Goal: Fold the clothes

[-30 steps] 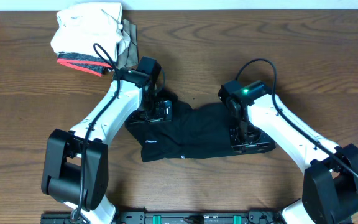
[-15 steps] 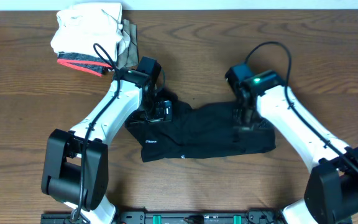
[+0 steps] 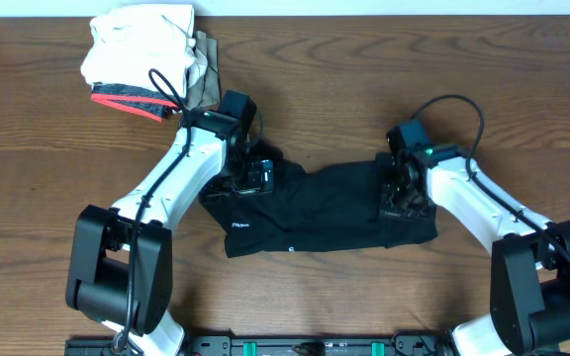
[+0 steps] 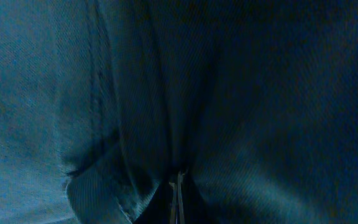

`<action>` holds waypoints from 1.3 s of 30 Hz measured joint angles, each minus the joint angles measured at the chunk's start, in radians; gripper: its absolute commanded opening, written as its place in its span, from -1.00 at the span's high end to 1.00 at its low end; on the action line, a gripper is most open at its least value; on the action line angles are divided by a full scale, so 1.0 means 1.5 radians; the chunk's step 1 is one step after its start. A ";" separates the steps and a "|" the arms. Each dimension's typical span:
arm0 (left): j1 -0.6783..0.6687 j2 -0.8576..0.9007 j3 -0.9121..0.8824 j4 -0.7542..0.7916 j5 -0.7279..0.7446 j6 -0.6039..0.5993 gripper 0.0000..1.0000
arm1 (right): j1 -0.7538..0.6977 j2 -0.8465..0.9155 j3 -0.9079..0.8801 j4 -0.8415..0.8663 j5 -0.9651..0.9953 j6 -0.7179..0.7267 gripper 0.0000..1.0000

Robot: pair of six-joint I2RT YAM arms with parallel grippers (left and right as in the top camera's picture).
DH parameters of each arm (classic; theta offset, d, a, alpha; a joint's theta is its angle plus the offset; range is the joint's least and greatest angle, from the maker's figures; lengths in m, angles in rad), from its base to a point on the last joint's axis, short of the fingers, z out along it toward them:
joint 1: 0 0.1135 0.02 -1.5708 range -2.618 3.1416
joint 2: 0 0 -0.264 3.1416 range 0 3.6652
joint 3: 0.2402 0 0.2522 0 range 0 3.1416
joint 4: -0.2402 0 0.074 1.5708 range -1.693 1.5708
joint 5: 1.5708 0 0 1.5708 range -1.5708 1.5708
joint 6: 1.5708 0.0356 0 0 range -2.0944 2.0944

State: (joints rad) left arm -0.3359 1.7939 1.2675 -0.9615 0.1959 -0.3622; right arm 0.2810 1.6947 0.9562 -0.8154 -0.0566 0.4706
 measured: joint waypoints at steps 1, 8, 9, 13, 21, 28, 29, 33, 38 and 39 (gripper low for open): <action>0.000 0.000 0.000 0.000 0.000 0.000 -0.96 | 0.000 -0.002 -0.004 0.001 -0.003 0.000 0.97; 0.000 0.000 0.000 0.000 0.000 0.000 -0.96 | 0.000 -0.004 0.011 -0.074 -0.007 0.009 0.97; 0.000 0.000 0.000 0.000 0.000 0.000 -0.96 | -0.001 -0.004 0.020 -0.096 -0.004 0.011 0.97; 0.000 0.000 0.000 -0.001 0.000 0.000 -0.96 | -0.005 -0.009 0.094 -0.189 0.023 0.017 0.70; 0.000 0.000 -0.001 -0.001 0.000 0.000 -0.96 | -0.078 -0.043 0.178 -0.245 0.078 0.014 -0.88; 0.000 0.000 -0.020 0.012 0.000 0.000 -0.96 | -0.212 -0.043 0.152 -0.215 0.030 -0.074 -0.97; 0.000 0.000 -0.023 0.016 0.000 0.000 -0.96 | -0.229 -0.043 0.142 -0.199 0.006 -0.095 -0.97; 0.000 0.000 -0.032 0.024 0.000 0.000 -0.96 | -0.272 -0.043 0.097 -0.143 -0.066 -0.149 -0.98; 0.000 0.000 -0.033 0.026 0.000 0.000 -0.96 | -0.311 -0.043 0.034 -0.070 -0.119 -0.191 -0.98; 0.000 0.000 -0.033 0.026 0.000 0.000 -0.96 | -0.318 -0.043 0.025 -0.059 -0.132 -0.201 -0.98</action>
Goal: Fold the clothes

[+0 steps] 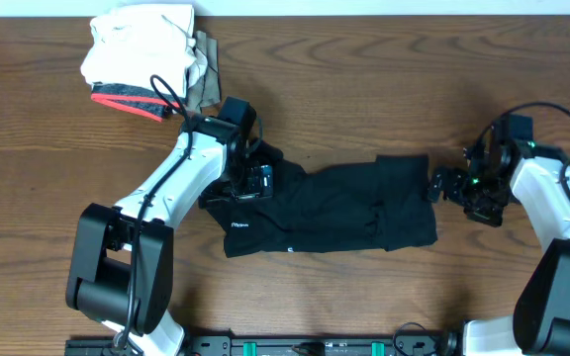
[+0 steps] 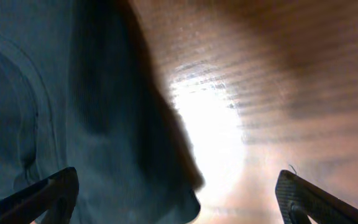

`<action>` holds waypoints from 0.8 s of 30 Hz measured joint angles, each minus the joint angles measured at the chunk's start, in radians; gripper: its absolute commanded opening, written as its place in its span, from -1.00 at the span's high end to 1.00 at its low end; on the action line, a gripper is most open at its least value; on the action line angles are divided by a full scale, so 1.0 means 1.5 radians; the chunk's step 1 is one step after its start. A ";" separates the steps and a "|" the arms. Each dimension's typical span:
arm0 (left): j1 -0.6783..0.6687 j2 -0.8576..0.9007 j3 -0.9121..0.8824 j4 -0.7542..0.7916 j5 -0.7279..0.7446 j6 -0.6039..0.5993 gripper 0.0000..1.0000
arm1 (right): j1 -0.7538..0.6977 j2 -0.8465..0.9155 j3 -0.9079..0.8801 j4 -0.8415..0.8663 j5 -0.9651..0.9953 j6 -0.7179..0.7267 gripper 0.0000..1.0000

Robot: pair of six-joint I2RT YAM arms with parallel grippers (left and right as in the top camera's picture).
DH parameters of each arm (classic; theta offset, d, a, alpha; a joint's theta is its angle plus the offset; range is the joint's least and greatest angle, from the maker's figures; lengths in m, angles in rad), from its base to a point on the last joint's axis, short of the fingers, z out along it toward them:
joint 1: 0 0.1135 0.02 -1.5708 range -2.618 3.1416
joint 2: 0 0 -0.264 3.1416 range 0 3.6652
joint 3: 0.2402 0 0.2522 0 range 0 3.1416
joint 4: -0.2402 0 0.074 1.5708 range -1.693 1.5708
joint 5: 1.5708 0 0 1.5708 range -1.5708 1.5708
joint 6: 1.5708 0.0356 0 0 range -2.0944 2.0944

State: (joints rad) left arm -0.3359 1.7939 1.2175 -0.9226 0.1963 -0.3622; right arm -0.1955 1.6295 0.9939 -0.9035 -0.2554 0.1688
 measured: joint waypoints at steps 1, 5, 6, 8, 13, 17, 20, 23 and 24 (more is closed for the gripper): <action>0.000 0.000 0.000 0.000 0.000 0.000 -0.96 | -0.008 0.000 -0.009 0.013 -0.015 -0.010 -0.98; 0.000 0.000 -0.001 0.001 0.000 0.000 -0.96 | -0.026 0.000 -0.047 0.070 -0.090 -0.040 -0.99; 0.000 0.000 -0.001 0.001 0.000 0.000 -0.96 | -0.027 0.000 -0.057 0.082 -0.105 -0.046 -0.99; 0.000 0.000 -0.001 0.003 0.000 0.000 -0.96 | -0.026 0.000 -0.079 0.099 -0.137 -0.054 -0.99; 0.000 0.000 -0.001 0.003 0.000 0.000 -0.96 | -0.026 -0.002 -0.129 0.151 -0.197 -0.063 -0.99; 0.000 0.000 -0.001 0.003 0.000 0.000 -0.96 | -0.026 -0.007 -0.150 0.190 -0.242 -0.067 -0.98; 0.000 0.000 -0.001 0.003 0.000 0.000 -0.96 | -0.026 -0.011 -0.169 0.215 -0.277 -0.068 -0.98; 0.000 0.000 -0.001 0.003 0.000 0.000 -0.96 | -0.026 -0.017 -0.185 0.236 -0.297 -0.069 -0.86; 0.000 0.000 -0.001 0.003 0.000 0.000 -0.96 | -0.026 -0.018 -0.192 0.243 -0.302 -0.070 -0.72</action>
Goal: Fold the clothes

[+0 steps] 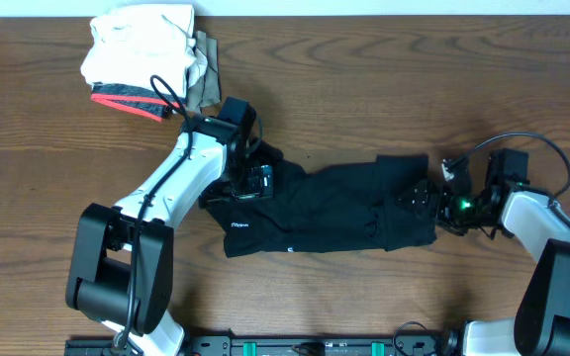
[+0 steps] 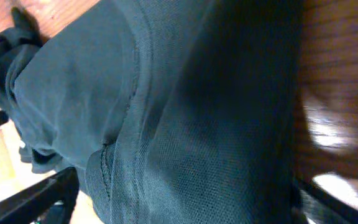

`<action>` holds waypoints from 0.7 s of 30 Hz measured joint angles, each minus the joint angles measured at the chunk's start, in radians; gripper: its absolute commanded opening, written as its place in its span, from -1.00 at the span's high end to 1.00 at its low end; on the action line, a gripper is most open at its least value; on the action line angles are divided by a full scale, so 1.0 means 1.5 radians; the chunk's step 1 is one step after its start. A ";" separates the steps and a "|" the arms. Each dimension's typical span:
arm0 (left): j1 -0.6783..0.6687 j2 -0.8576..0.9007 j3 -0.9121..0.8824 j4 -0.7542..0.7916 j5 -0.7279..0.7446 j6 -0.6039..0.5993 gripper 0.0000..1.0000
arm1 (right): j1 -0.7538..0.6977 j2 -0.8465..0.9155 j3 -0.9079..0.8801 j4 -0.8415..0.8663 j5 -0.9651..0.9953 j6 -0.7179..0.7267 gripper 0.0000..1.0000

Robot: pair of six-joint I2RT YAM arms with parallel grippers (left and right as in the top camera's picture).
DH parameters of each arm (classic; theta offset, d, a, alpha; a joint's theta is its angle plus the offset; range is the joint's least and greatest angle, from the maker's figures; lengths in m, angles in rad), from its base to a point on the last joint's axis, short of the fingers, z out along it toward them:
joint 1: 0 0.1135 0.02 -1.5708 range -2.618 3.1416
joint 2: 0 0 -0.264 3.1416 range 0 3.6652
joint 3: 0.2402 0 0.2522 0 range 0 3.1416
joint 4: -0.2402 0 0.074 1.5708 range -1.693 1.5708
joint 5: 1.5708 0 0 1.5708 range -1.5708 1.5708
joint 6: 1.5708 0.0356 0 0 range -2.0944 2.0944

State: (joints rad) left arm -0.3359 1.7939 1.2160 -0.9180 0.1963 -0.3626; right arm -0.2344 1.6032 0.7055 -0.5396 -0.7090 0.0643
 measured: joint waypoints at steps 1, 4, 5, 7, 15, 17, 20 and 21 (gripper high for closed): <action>0.000 0.000 0.000 0.000 0.000 0.000 -0.96 | 0.000 -0.001 -0.005 0.005 -0.003 -0.002 -0.58; 0.000 0.000 0.000 0.000 0.000 0.000 -0.96 | 0.000 -0.001 -0.023 0.008 -0.006 0.004 -0.22; 0.000 0.000 0.000 0.000 0.000 0.000 -0.96 | 0.000 -0.001 -0.028 0.007 -0.006 0.006 -0.08; 0.000 0.000 0.000 0.000 0.001 0.000 -0.96 | 0.000 0.001 -0.034 0.009 0.004 0.017 0.27; 0.000 0.000 0.000 -0.001 0.003 0.000 -0.96 | 0.000 0.007 -0.040 0.026 0.036 0.070 0.98; 0.000 0.000 0.000 -0.001 0.003 0.000 -0.96 | -0.001 0.007 -0.040 0.025 0.036 0.079 0.98; 0.000 0.000 0.000 -0.001 0.003 0.000 -0.96 | -0.018 0.007 -0.031 0.002 0.052 0.096 0.97; 0.000 0.000 0.000 -0.001 0.003 0.000 -0.96 | -0.027 0.007 -0.023 -0.014 0.064 0.100 0.97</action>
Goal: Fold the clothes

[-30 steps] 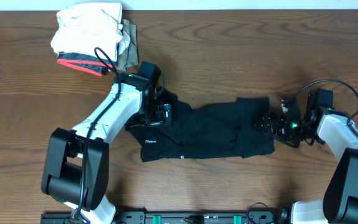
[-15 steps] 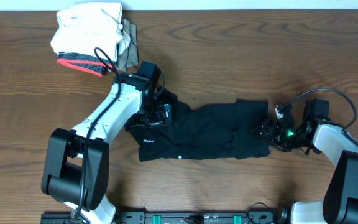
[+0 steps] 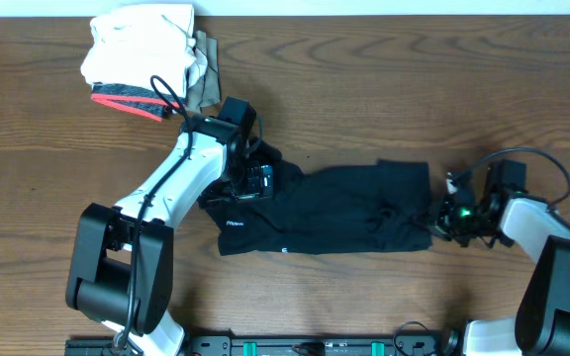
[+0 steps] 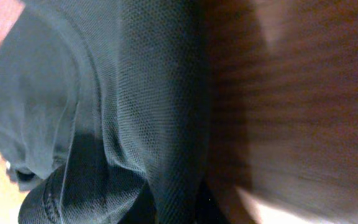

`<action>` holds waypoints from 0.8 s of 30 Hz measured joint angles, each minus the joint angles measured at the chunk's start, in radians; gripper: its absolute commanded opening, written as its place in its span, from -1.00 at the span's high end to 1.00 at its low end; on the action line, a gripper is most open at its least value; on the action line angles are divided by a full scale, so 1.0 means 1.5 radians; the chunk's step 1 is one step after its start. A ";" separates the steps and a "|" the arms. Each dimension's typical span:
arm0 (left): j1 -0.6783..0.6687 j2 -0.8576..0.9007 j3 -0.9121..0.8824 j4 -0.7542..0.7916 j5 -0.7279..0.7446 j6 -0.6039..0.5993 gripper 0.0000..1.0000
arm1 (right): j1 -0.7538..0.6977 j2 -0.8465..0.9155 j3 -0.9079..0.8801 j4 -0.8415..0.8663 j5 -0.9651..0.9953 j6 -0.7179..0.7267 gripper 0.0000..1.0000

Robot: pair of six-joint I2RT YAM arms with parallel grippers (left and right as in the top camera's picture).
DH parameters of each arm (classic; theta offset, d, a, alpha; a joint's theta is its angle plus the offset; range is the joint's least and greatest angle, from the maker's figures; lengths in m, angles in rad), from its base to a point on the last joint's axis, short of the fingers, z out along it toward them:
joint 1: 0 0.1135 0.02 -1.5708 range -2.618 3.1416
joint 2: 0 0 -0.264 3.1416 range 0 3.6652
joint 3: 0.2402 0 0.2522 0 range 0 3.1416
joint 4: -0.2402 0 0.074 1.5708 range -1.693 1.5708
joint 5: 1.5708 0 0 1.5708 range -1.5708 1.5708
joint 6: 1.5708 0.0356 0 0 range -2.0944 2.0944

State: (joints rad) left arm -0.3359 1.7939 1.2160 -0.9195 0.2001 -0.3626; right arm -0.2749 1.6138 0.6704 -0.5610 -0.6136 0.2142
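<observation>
A black garment (image 3: 325,210) lies stretched left to right across the middle of the table. My left gripper (image 3: 252,179) rests on its bunched left end; the overhead view does not show how its fingers stand. Low at the garment's lower right edge, my right gripper (image 3: 437,220) is shut on the cloth. In the right wrist view the black garment (image 4: 104,106) fills the left half, bare wood fills the right, and the right gripper (image 4: 188,208) pinches the cloth's edge at the bottom of the frame.
A pile of folded clothes (image 3: 142,54), white on top with a red and grey piece under it, sits at the back left. The wooden table (image 3: 364,89) runs bare behind the garment and to the right of my right arm.
My right gripper, then open around the garment's right edge, is now shut on that edge. The garment's lower edge has shifted slightly left. The left arm has not moved.
My right gripper was first shut and pressed down on the garment's right part. Then it stood open over bare wood, right of the garment. After that it was low at the right edge with fingers spread around the cloth, and now it grips that edge. The left arm stayed put throughout.
</observation>
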 measured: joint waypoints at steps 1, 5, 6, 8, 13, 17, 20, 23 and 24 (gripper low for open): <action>0.000 0.000 0.000 0.000 0.000 0.000 -0.96 | -0.009 0.000 0.010 -0.021 0.015 0.005 0.97; 0.000 0.000 0.000 0.001 0.001 0.000 -0.96 | -0.028 0.001 0.073 -0.131 0.120 0.014 0.97; 0.000 0.000 0.000 0.001 0.001 0.000 -0.96 | -0.028 0.001 0.094 -0.159 0.156 0.017 0.98; 0.000 0.000 0.000 0.003 0.002 0.000 -0.96 | -0.028 0.002 0.135 -0.212 0.219 0.026 0.98; 0.000 0.000 0.000 0.004 0.002 0.000 -0.96 | -0.022 0.002 0.227 -0.313 0.353 0.060 0.98; 0.000 0.000 0.000 0.007 0.002 -0.002 -0.96 | 0.014 0.002 0.267 -0.351 0.439 0.100 0.97; 0.000 0.000 0.000 0.008 0.002 -0.002 -0.96 | 0.071 0.002 0.272 -0.369 0.493 0.134 0.98; 0.000 0.000 0.000 0.007 0.002 -0.002 -0.96 | 0.134 0.002 0.272 -0.385 0.528 0.163 0.98; 0.000 0.000 0.000 0.007 0.002 -0.002 -0.96 | 0.165 0.002 0.272 -0.393 0.544 0.174 0.98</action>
State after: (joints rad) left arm -0.3359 1.7939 1.2156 -0.9085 0.2031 -0.3660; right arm -0.0280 1.6169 1.0786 -1.1503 0.2028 0.4751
